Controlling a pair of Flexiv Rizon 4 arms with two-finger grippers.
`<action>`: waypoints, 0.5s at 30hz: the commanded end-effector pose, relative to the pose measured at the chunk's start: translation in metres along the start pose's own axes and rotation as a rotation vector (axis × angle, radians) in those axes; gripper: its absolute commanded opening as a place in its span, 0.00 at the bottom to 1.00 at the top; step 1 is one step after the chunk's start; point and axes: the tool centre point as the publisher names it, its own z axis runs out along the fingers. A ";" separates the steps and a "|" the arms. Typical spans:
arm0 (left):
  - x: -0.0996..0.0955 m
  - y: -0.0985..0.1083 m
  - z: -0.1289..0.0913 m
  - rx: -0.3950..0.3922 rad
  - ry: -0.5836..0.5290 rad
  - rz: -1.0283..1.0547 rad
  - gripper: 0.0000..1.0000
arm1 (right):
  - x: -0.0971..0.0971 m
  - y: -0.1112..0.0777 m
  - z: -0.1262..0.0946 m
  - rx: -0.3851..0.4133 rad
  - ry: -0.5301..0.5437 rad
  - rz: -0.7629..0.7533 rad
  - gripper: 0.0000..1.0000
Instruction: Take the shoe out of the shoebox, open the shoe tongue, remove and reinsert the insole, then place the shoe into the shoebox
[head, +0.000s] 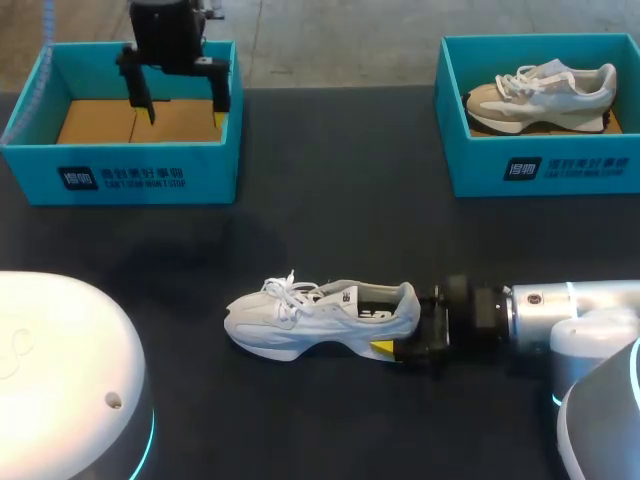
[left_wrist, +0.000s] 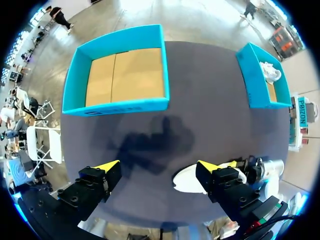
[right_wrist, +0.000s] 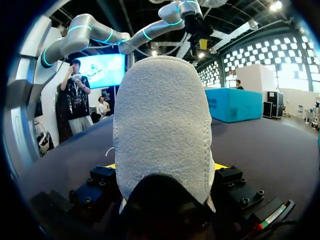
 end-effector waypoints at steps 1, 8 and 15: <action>0.002 0.012 -0.003 0.029 0.006 0.007 1.00 | 0.001 0.000 0.003 0.001 -0.005 0.000 0.00; 0.016 0.035 -0.006 0.023 0.005 0.049 1.00 | 0.001 0.000 0.003 0.001 -0.005 0.000 0.00; 0.035 0.063 -0.003 0.019 -0.020 0.115 1.00 | 0.001 0.000 0.003 0.001 -0.005 0.000 0.00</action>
